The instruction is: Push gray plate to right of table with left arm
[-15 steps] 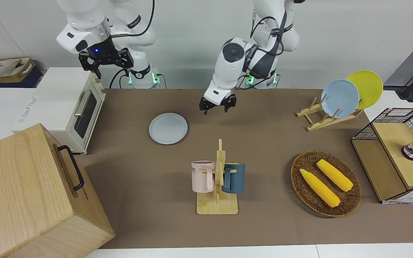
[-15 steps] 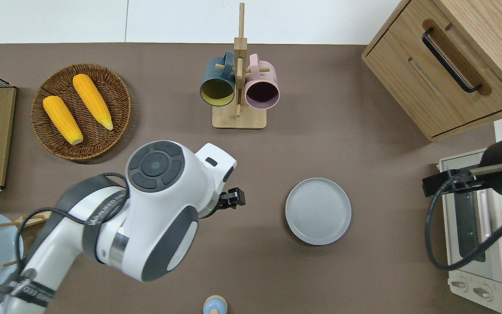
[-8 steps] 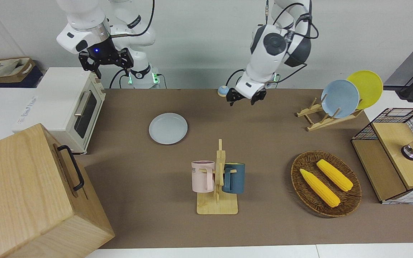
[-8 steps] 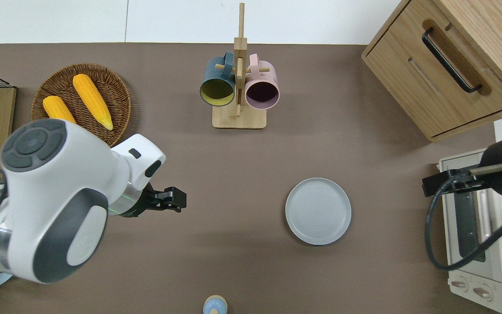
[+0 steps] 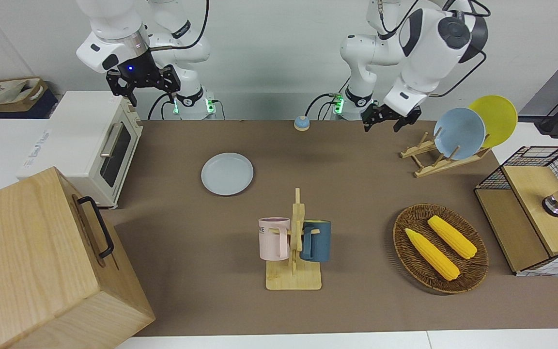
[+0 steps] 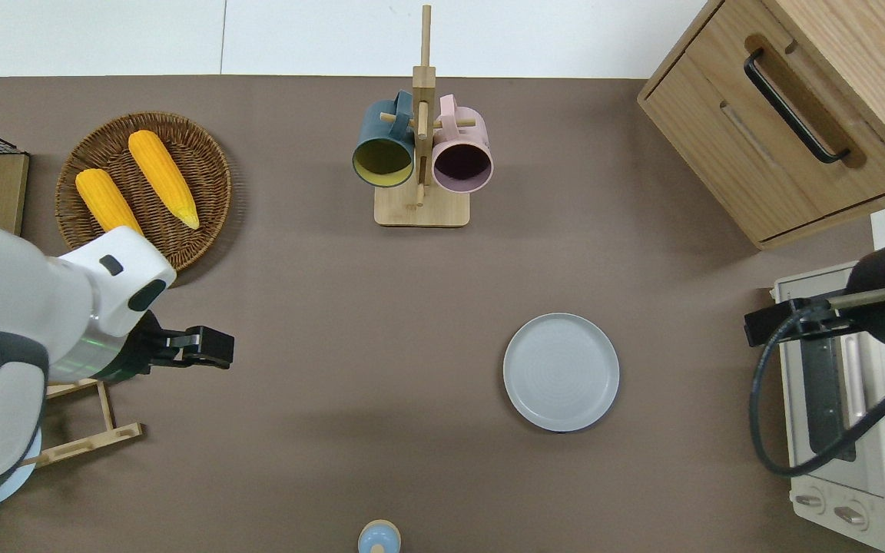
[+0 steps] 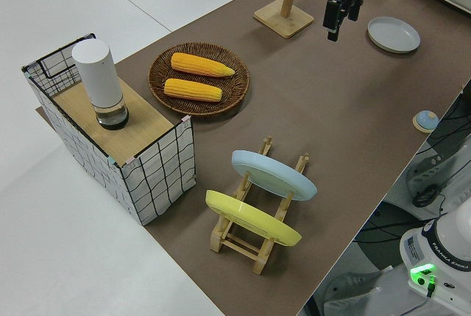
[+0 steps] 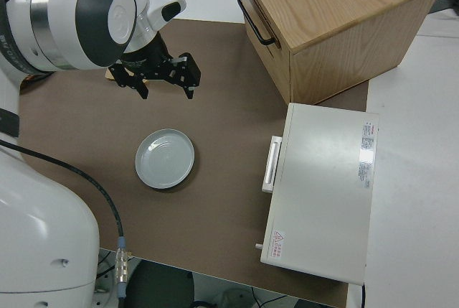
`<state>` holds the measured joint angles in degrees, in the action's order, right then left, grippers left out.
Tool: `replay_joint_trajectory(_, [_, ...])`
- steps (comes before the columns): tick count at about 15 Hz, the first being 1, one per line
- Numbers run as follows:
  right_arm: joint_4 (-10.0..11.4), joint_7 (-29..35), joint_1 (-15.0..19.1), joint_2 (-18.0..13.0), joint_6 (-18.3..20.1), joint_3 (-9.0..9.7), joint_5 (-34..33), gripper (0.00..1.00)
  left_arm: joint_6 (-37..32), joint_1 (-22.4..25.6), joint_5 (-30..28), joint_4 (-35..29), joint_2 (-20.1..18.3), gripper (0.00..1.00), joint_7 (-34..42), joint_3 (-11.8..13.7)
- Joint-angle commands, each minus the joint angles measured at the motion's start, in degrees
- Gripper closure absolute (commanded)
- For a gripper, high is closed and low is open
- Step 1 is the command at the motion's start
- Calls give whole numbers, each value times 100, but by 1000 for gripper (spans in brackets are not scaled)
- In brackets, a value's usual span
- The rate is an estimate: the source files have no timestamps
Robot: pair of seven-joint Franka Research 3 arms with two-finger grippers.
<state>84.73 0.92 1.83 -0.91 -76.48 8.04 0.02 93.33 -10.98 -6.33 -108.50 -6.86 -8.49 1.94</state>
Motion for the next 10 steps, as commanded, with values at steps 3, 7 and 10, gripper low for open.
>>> replay_joint_trajectory(3, [-53, 66, 115, -14, 89, 92, 25, 17, -175, 78, 677, 223, -272, 5, 795, 290])
replay_joint_trajectory(7, [-53, 66, 107, -14, 89, 92, 25, 17, -175, 482, 651, 399, -263, 5, 1454, 281])
replay_joint_trajectory(10, [-53, 66, 107, -14, 89, 92, 25, 17, -175, 649, 677, 479, -263, 5, 1666, 281])
